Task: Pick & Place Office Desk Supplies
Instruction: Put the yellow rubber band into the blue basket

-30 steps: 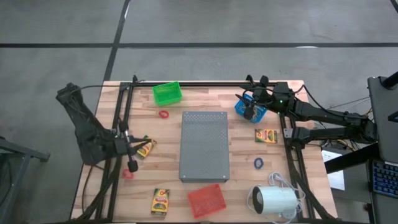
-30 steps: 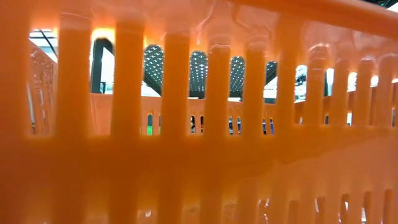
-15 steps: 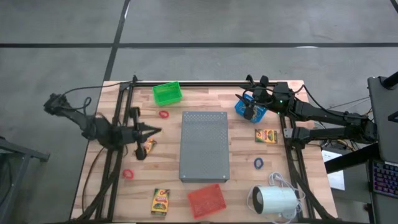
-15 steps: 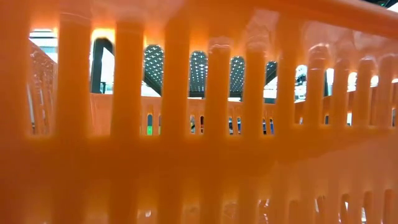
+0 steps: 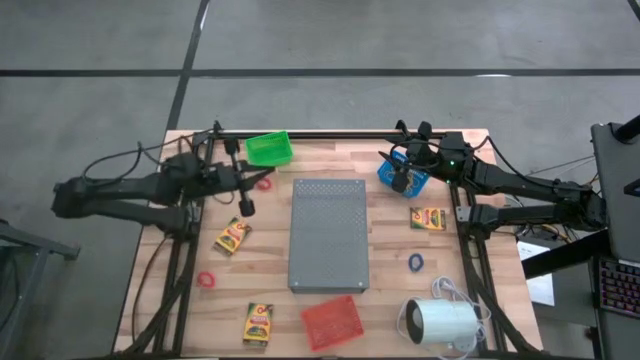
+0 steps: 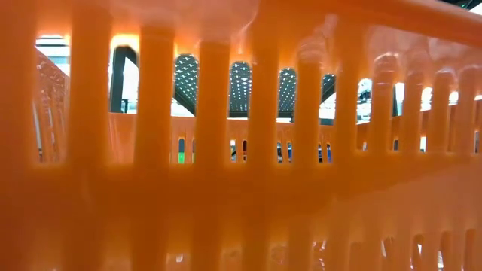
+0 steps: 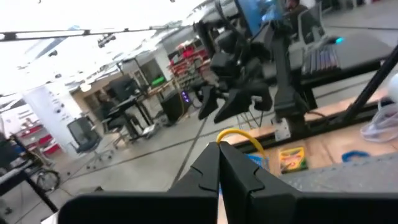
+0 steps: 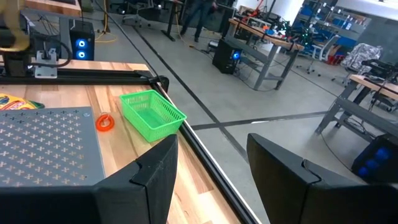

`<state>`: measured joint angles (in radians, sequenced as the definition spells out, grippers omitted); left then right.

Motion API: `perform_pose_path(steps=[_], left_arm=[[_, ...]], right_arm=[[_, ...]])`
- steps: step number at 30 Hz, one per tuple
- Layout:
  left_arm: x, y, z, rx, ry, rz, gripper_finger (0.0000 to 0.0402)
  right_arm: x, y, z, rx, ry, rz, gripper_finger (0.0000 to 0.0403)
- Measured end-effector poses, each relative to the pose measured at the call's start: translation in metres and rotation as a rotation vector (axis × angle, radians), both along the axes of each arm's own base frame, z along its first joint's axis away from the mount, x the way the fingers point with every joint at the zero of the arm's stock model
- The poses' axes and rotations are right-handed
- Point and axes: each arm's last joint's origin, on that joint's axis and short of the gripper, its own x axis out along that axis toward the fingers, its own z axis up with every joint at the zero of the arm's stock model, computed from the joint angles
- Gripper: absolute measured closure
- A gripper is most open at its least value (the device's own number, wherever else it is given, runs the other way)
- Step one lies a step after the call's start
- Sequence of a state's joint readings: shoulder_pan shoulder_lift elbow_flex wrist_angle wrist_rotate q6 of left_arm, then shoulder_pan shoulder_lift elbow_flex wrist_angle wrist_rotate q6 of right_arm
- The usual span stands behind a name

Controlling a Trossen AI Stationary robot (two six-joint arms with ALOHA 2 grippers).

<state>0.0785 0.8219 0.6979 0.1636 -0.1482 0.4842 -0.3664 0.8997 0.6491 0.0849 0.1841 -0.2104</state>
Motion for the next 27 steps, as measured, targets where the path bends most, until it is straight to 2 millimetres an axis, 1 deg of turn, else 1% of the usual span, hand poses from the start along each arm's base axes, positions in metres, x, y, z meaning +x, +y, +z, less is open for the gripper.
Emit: perform_pose_path(steps=[3, 5, 7, 11, 15, 18, 22, 24, 27], left_arm=[[0.009, 0.009, -0.006, 0.004, 0.031, -0.087, 0.0396], [0.016, 0.013, -0.01, 0.012, 0.046, -0.145, 0.0396], [0.022, 0.014, -0.014, 0.014, 0.054, -0.153, 0.0396], [0.029, 0.016, -0.018, 0.01, 0.062, -0.142, 0.0396], [0.033, 0.017, -0.017, 0.016, 0.03, -0.143, 0.0396], [0.037, 0.017, -0.013, 0.029, -0.03, -0.144, 0.0396], [0.049, 0.018, -0.015, -0.01, -0.059, -0.215, 0.0396], [0.057, 0.018, -0.015, -0.015, -0.051, -0.251, 0.0396], [0.069, 0.02, -0.014, -0.015, -0.035, -0.258, 0.0396]], right_arm=[[0.0, 0.0, 0.0, 0.018, -0.011, -0.002, 0.0211], [0.0, 0.0, 0.0, 0.084, -0.052, -0.013, 0.0211], [0.0, 0.0, 0.0, 0.153, -0.094, -0.025, 0.0211], [0.0, 0.0, 0.0, 0.227, -0.143, -0.037, 0.0211], [0.002, 0.001, -0.001, 0.324, -0.186, -0.017, 0.0211], [0.005, 0.003, -0.005, 0.347, -0.172, 0.045, 0.0211], [0.015, 0.002, -0.018, 0.378, -0.112, 0.098, 0.0211], [0.021, 0.0, -0.018, 0.341, -0.132, 0.109, 0.0211], [0.033, -0.004, -0.02, 0.264, -0.151, 0.13, 0.0211]])
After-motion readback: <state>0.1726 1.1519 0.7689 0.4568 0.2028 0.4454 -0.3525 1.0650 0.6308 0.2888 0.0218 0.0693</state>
